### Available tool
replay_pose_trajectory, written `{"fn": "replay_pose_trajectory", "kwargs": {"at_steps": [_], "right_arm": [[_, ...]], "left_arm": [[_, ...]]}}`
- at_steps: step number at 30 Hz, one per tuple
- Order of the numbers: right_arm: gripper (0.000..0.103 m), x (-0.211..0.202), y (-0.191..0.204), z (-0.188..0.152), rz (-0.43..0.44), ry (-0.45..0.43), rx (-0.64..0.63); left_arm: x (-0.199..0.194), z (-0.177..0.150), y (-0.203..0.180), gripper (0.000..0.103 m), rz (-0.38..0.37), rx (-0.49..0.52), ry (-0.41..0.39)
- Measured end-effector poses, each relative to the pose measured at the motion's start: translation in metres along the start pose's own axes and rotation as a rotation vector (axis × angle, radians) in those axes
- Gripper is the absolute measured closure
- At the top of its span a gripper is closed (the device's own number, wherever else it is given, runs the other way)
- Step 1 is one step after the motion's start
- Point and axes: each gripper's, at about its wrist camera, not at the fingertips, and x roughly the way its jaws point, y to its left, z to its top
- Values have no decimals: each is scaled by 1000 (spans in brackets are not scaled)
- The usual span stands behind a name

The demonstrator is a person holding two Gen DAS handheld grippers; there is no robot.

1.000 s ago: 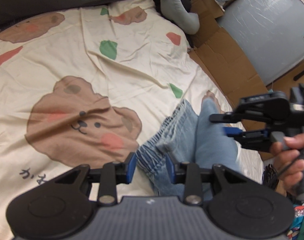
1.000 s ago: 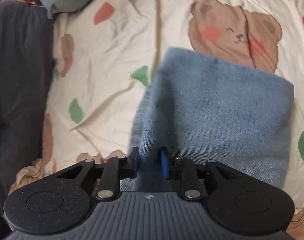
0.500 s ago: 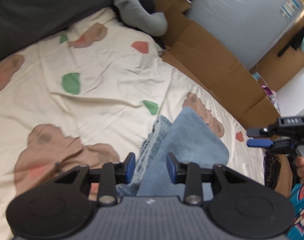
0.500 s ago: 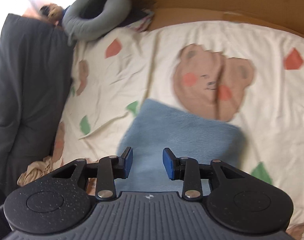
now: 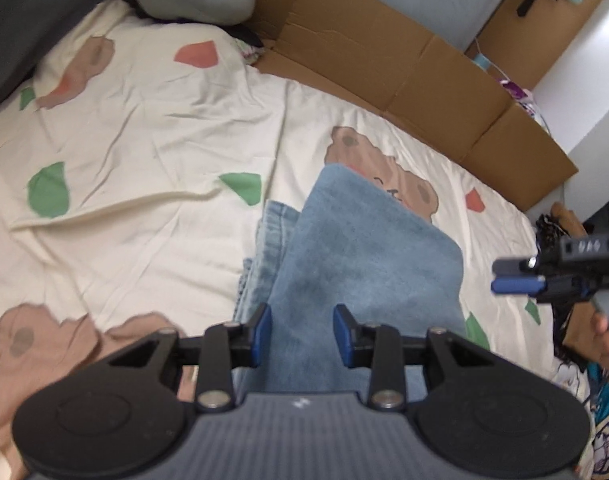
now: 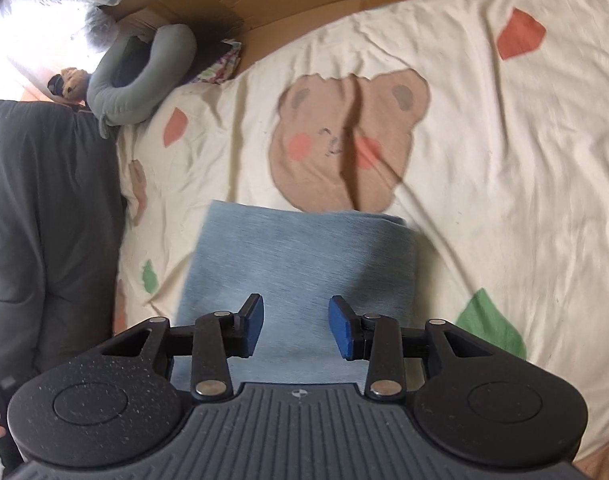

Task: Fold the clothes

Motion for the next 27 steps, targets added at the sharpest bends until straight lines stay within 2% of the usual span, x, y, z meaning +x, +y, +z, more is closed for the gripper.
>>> {"fn": "replay_pose_trajectory", "kwargs": {"at_steps": [6,12,13,14,16,22,27], "right_arm": [[55,20,-39,-16,-7,-44,32],[55,30,-46,-24,42,-68,59],[55,31,-44,-24,43,-71,52],[55,31,-43,-25,41,-75,43],[55,32,-43,-25,41,-83,39],[55,30,-42,-22,52,-103,27],[56,30,-36,-17,41,-123,-16]], "left_arm": [[22,12,8,69,-18,17,30],[35,20,5,70,-53,50,50],[37,22,6,75,-55,43,54],[39,23,7,87,-61,35,58],[38,23,5,95,-65,40,62],[12,26,-5,97,-65,44,29],[3,15,4,97,-49,12,39]]}}
